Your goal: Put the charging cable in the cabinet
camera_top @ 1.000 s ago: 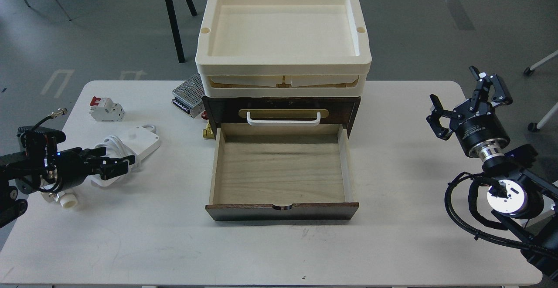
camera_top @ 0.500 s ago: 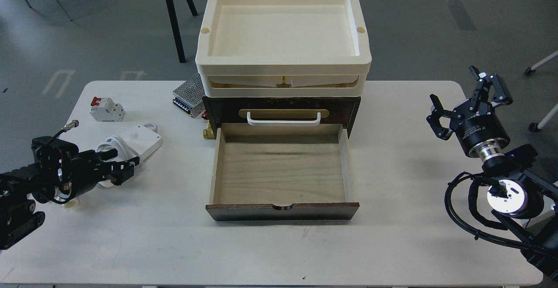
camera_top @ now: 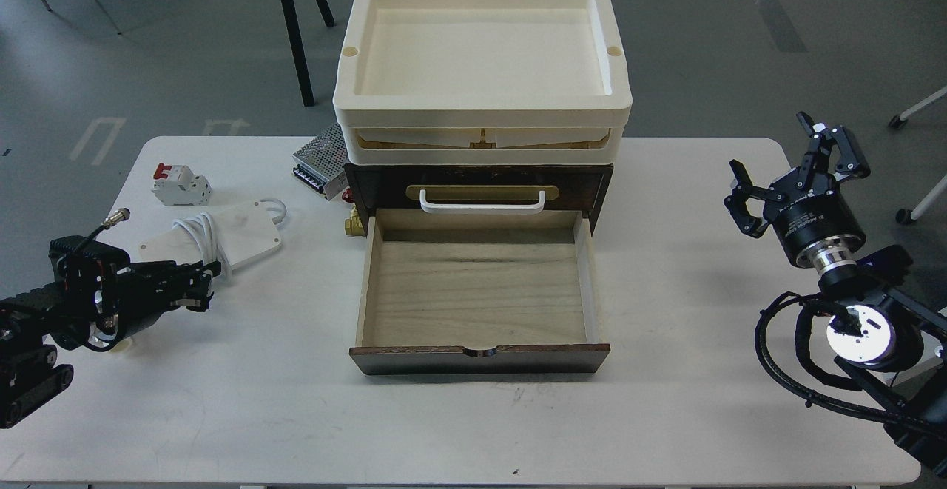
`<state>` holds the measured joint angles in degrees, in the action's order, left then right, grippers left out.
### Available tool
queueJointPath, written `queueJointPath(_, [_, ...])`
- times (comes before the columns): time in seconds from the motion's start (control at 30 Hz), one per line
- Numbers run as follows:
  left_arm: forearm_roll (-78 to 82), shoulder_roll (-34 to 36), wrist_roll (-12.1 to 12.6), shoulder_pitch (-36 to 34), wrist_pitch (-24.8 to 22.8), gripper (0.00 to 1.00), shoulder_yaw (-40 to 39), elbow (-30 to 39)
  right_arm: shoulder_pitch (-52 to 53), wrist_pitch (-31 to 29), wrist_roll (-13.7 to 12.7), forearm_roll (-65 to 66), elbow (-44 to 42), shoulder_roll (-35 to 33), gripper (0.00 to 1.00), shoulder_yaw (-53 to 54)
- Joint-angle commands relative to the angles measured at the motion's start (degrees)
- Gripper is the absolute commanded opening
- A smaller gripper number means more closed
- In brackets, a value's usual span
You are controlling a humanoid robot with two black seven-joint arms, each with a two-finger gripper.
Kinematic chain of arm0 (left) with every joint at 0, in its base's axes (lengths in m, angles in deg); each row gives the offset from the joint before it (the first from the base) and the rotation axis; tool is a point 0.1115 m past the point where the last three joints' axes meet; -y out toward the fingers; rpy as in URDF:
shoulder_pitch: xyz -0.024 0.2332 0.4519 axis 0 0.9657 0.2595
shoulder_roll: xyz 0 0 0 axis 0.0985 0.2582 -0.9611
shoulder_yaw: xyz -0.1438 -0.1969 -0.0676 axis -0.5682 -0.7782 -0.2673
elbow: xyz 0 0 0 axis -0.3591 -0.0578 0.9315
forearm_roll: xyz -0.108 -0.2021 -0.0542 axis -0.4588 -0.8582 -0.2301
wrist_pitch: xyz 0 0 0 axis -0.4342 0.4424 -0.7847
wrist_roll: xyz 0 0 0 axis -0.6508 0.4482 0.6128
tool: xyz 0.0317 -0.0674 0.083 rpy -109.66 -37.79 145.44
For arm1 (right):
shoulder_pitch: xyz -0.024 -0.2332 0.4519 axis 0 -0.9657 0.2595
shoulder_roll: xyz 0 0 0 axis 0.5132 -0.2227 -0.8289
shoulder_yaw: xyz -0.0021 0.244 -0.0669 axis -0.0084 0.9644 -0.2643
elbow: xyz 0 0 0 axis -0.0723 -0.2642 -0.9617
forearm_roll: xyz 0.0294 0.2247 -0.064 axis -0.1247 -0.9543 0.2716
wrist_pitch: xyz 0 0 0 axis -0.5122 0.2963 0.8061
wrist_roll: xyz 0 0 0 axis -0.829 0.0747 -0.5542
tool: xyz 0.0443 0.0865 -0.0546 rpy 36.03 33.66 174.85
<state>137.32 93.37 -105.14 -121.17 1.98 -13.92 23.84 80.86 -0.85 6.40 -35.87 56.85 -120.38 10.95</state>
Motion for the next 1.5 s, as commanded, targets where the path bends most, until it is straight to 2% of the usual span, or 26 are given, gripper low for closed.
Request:
queueJointPath(0.0, [-0.5,0.7,0.0,-0.4,0.1,0.0,-0.1,0.3,0.0,0.0,0.0,0.0,0.0,0.1,0.99,0.0])
queueJointPath(0.27, [-1.4,6.7,0.0,-1.8,0.0,0.0,-2.2,0.6,0.0,0.0,0.0,0.0,0.0,0.0,0.99,0.0])
queueJointPath(0.43, [-6.0,13.0,0.0,-1.9,-0.4,0.0,-7.8,0.7,0.0,0.0,0.0,0.0,0.0,0.0,1.0,0.0])
queueJointPath(0.6, [-11.8,18.3,0.0,-2.1,-3.2,0.0,-14.0,0.8,0.0,0.0,0.0,0.0,0.0,0.1,0.99,0.0])
queueJointPath(0.73, [-12.9,20.2,0.0,-2.0,-6.0,0.0,-17.7,1.9,0.0,0.0,0.0,0.0,0.0,0.1,0.99,0.0])
queueJointPath(0.97, [-14.0,22.6,0.0,-2.8,-7.2,0.0,-24.9,6.1,0.0,0.0,0.0,0.0,0.1,0.1,1.0,0.0])
queueJointPath(1.07, [-14.0,25.2,0.0,-6.4,-11.2,0.0,-29.7,7.1,0.0,0.0,0.0,0.0,0.1,0.1,1.0,0.0])
queueJointPath(1.23, [-14.2,31.8,0.0,-14.5,-22.6,0.0,-39.1,13.1,0.0,0.0,0.0,0.0,0.1,0.1,0.99,0.0])
queueJointPath(1.37, [-14.1,35.4,0.0,-21.7,-32.0,0.0,-43.7,21.3,0.0,0.1,0.0,0.0,0.1,0.1,1.0,0.0])
queueJointPath(1.47, [-14.0,36.9,0.0,-28.5,-37.5,0.0,-43.6,29.0,0.0,0.1,0.0,0.0,0.1,0.1,0.99,0.0])
